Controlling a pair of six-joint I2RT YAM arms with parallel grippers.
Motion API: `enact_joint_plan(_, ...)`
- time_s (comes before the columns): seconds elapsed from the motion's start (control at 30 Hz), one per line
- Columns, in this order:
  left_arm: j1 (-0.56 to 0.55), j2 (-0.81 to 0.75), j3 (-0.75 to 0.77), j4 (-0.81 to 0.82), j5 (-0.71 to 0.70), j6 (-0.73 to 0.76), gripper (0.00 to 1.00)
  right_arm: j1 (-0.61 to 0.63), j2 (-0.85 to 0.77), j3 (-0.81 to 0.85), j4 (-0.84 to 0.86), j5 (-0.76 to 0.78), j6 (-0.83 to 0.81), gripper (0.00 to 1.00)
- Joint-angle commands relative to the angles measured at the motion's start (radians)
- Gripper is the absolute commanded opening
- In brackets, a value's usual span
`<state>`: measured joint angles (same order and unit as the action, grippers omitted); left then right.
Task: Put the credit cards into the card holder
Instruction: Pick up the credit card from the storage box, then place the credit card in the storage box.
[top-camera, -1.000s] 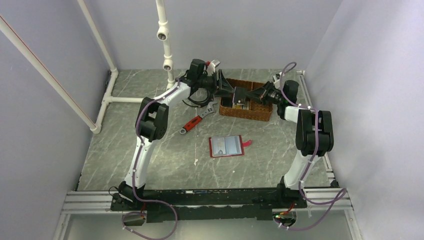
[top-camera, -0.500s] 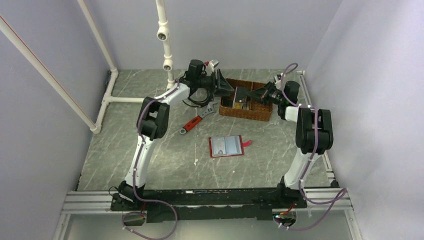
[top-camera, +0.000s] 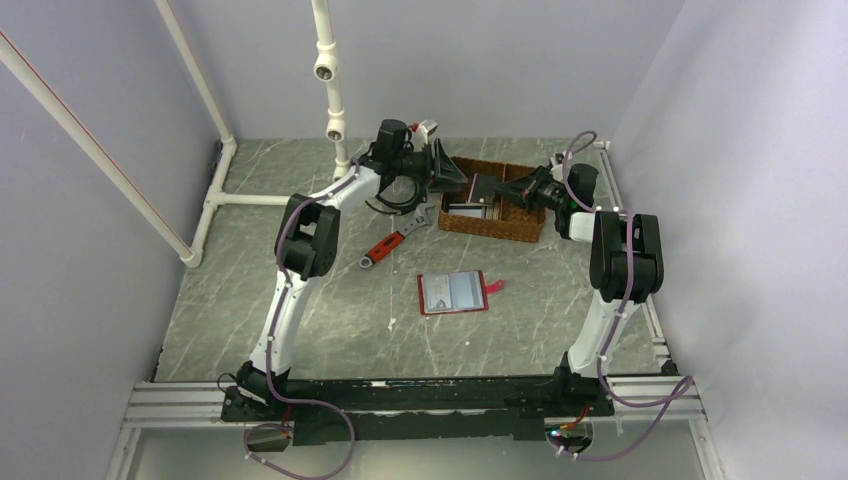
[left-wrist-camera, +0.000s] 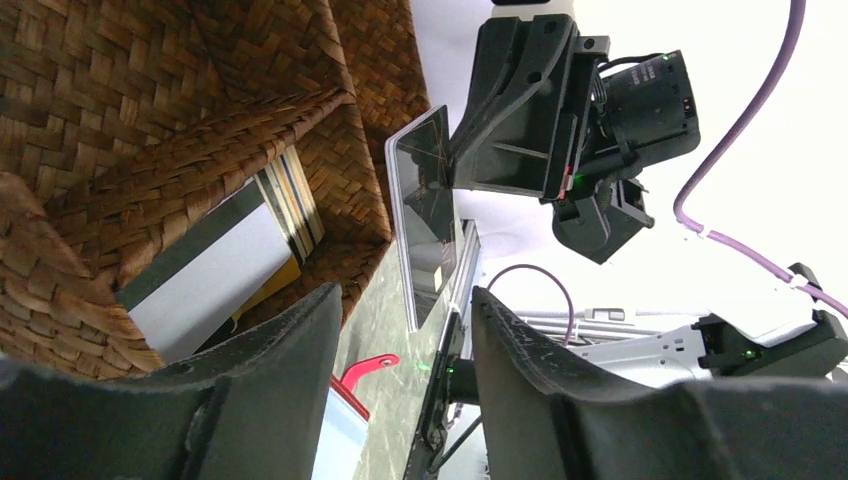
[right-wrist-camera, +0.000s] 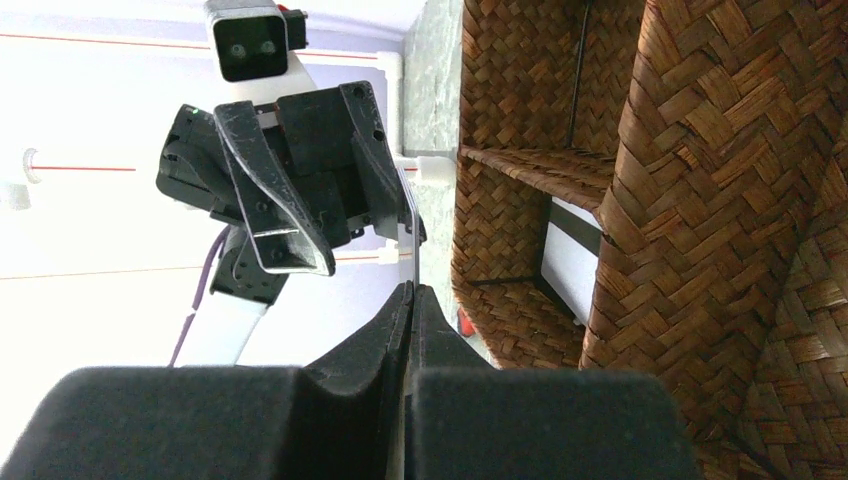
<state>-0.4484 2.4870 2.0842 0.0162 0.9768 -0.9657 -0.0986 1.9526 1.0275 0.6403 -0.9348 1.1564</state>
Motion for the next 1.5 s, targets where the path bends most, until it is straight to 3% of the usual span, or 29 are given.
enact_joint_plan(0.0,-0.004,0.028,0.041,0.116,0.068,-0.073,0.50,-0.001,0.002,0.030,0.090,-0.012,0.033,0.00)
enact_joint_plan(0.13,-0.007,0.028,0.013,0.216,0.102,-0.131,0.38,-0.001,0.004,0.027,0.122,-0.023,0.057,0.00)
enact_joint_plan(0.53,-0.018,0.032,0.015,0.159,0.128,-0.071,0.38,0.008,-0.004,0.028,0.169,-0.038,0.097,0.00)
enact_joint_plan(0.97,-0.023,0.046,0.017,0.136,0.122,-0.057,0.19,0.016,0.002,0.030,0.217,-0.054,0.135,0.00)
enact_joint_plan(1.3,-0.014,0.008,-0.026,0.188,0.132,-0.080,0.39,0.016,0.009,0.018,0.235,-0.059,0.145,0.00)
enact_joint_plan(1.47,-0.005,-0.002,-0.050,0.211,0.135,-0.093,0.42,0.016,0.015,0.017,0.242,-0.060,0.150,0.00)
